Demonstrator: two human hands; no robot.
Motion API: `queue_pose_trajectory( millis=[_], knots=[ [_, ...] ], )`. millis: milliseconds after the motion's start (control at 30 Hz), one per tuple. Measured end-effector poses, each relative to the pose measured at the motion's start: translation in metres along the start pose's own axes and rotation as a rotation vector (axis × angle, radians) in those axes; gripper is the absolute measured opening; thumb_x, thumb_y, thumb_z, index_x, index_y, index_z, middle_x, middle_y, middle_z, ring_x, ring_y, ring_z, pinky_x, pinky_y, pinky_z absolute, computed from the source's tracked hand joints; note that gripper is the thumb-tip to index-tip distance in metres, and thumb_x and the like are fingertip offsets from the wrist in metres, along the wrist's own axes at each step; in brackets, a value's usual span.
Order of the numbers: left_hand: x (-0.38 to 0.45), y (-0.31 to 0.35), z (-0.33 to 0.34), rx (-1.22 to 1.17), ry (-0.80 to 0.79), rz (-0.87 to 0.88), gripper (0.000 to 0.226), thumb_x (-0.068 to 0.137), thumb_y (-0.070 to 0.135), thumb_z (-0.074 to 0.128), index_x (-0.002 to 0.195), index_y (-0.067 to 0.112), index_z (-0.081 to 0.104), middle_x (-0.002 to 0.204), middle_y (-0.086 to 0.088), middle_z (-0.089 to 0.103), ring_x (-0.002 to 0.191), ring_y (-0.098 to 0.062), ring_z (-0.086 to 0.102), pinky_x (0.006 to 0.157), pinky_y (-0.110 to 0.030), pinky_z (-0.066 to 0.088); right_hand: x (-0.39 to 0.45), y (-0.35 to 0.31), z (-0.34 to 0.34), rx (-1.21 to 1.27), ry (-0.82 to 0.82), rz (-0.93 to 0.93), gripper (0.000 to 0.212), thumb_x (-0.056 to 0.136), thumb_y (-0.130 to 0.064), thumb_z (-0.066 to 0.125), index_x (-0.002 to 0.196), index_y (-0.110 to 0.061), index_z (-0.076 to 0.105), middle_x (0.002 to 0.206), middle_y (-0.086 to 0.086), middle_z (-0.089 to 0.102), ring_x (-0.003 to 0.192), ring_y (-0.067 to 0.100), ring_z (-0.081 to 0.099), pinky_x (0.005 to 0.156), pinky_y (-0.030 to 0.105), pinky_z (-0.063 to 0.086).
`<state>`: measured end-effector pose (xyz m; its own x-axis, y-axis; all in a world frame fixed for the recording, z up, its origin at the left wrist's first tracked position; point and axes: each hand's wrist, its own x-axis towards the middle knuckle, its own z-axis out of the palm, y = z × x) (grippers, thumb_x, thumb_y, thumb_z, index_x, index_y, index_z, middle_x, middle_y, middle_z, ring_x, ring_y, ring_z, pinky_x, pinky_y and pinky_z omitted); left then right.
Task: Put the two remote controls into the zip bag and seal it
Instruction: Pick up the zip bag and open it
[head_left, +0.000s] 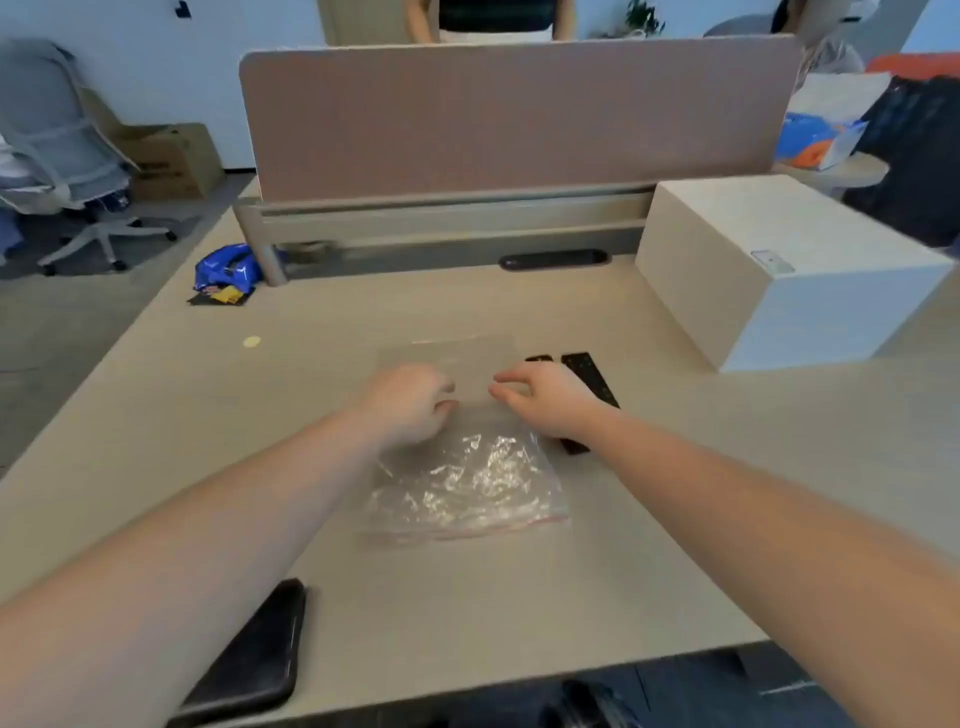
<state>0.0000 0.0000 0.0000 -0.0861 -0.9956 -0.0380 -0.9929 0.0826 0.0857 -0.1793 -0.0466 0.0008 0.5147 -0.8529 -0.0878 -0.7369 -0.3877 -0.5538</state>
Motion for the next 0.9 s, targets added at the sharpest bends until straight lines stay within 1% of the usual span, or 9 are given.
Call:
queue_pose_trajectory(
  millis=[100,267,400,467,600,700,767,833,900],
  knots=[
    [-0.014,0.004,0.014,-0.023,0.054,0.024,0.026,0.089,0.029,0.054,0.102,0.01,0.066,0.108,-0.011,0.069,0.104,-0.033,0.059,0.086,-0.042,0.05,-0.011,0.008,0.015,0.004,0.002,0.003,0.043,0.095,-0.038,0.05,0.131,-0.014,0.055,0.137,0.003,0.057,0.128,0.021,0.049,0.107,0.034,0.039],
    [-0.051,0.017,0.029,-0.112,0.071,0.029,0.028,0.085,0.034,0.064,0.101,0.012,0.068,0.099,-0.009,0.07,0.093,-0.029,0.062,0.081,-0.037,0.051,-0.032,0.015,0.035,0.016,0.076,-0.004,0.04,0.094,-0.035,0.052,0.128,-0.014,0.057,0.131,0.005,0.062,0.121,0.021,0.056,0.105,0.035,0.043],
    [-0.068,0.021,0.039,-0.133,0.032,0.003,0.054,0.078,0.053,0.064,0.123,0.024,0.054,0.111,-0.002,0.063,0.105,-0.024,0.057,0.088,-0.038,0.05,-0.042,0.016,0.04,0.018,0.085,0.006,0.038,0.094,-0.034,0.051,0.127,-0.016,0.059,0.13,0.004,0.062,0.122,0.022,0.055,0.104,0.034,0.044],
    [-0.071,0.021,0.043,-0.109,0.024,-0.034,0.062,0.078,0.057,0.062,0.131,0.028,0.046,0.117,0.001,0.06,0.111,-0.022,0.055,0.091,-0.04,0.049,-0.044,0.013,0.036,0.016,0.111,-0.01,0.037,0.094,-0.035,0.051,0.126,-0.019,0.06,0.129,0.003,0.063,0.118,0.022,0.057,0.101,0.035,0.045],
    [-0.067,0.021,0.054,-0.1,0.094,-0.083,0.049,0.085,0.049,0.057,0.125,0.024,0.048,0.119,-0.003,0.056,0.114,-0.025,0.052,0.089,-0.041,0.049,-0.05,0.011,0.03,-0.006,0.268,0.036,0.037,0.092,-0.036,0.054,0.12,-0.012,0.06,0.12,0.007,0.063,0.112,0.024,0.057,0.093,0.035,0.047],
    [-0.054,0.019,0.058,-0.114,0.14,-0.126,0.031,0.089,0.042,0.054,0.109,0.02,0.057,0.111,-0.005,0.059,0.109,-0.028,0.054,0.085,-0.04,0.049,-0.059,0.014,0.028,-0.043,0.16,0.197,0.052,0.088,-0.046,0.057,0.121,-0.007,0.055,0.117,0.01,0.063,0.109,0.027,0.059,0.09,0.036,0.048],
    [-0.046,0.018,0.058,-0.134,0.17,-0.154,0.026,0.09,0.04,0.052,0.099,0.016,0.059,0.105,-0.006,0.061,0.103,-0.029,0.056,0.082,-0.041,0.049,-0.066,0.015,0.025,-0.081,0.073,0.262,0.059,0.084,-0.05,0.06,0.121,-0.005,0.053,0.116,0.01,0.063,0.108,0.027,0.059,0.088,0.035,0.049],
    [-0.04,0.018,0.06,-0.133,0.188,-0.163,0.026,0.091,0.039,0.051,0.097,0.015,0.059,0.102,-0.006,0.062,0.1,-0.03,0.056,0.081,-0.041,0.05,-0.072,0.014,0.02,-0.09,0.043,0.278,0.06,0.081,-0.046,0.066,0.125,-0.007,0.05,0.118,0.008,0.061,0.108,0.025,0.057,0.087,0.033,0.048],
    [-0.038,0.019,0.062,-0.113,0.202,-0.162,0.027,0.092,0.039,0.049,0.099,0.015,0.059,0.103,-0.006,0.062,0.101,-0.029,0.056,0.081,-0.041,0.05,-0.074,0.014,0.017,-0.018,0.018,0.268,0.064,0.08,-0.034,0.072,0.133,-0.013,0.044,0.125,0.006,0.056,0.105,0.022,0.055,0.087,0.029,0.045]
  ],
)
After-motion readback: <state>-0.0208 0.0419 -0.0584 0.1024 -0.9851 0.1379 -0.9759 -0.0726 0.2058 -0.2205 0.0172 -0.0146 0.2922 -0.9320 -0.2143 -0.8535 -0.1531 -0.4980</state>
